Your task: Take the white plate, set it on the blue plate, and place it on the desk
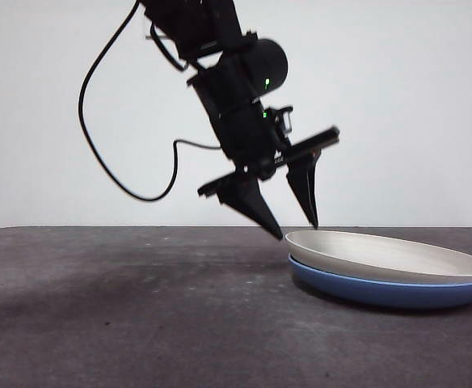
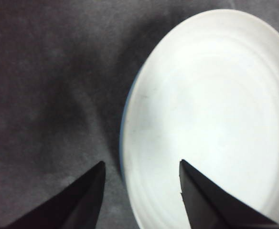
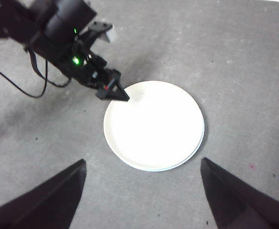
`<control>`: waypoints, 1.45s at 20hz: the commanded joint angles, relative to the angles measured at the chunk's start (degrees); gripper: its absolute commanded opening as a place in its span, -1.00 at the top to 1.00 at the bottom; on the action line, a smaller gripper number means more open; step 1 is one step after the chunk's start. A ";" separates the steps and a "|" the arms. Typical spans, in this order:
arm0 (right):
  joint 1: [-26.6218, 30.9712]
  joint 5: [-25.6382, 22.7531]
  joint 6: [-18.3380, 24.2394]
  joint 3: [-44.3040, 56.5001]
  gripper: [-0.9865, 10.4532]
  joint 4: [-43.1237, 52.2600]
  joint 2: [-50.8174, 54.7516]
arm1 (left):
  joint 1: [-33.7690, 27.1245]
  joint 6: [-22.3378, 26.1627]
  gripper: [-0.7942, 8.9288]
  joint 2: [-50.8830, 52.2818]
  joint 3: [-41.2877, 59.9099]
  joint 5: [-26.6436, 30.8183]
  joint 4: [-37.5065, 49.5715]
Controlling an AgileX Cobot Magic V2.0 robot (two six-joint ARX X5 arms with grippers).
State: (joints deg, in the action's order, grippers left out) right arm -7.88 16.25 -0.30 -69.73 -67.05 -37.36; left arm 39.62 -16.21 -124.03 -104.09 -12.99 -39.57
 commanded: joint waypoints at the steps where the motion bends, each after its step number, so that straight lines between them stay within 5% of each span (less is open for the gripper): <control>1: -0.24 -0.24 -0.57 -1.20 0.16 0.17 -0.24 | 0.33 2.93 0.31 -0.68 -5.90 -0.11 -3.13; 5: -0.24 -0.26 -0.57 -1.18 0.16 -0.35 -0.24 | -1.07 4.35 0.31 3.34 -12.02 -0.07 -8.13; 16: -0.24 -0.26 -0.55 -0.11 0.16 -0.76 -0.35 | -10.73 12.68 0.31 30.40 -9.18 0.15 -19.91; 21: -0.24 -0.24 -0.55 0.37 0.16 -0.76 -0.35 | -12.57 14.21 0.31 44.83 9.84 -0.61 -17.49; 29: -0.24 -0.20 -0.61 0.42 0.16 -1.33 -0.35 | -12.50 14.51 0.32 63.06 34.80 -12.41 -14.73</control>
State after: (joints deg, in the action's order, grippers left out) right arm -7.88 16.23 -0.30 -68.84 -68.62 -37.41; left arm 26.85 -2.42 -60.66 -68.64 -25.02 -54.74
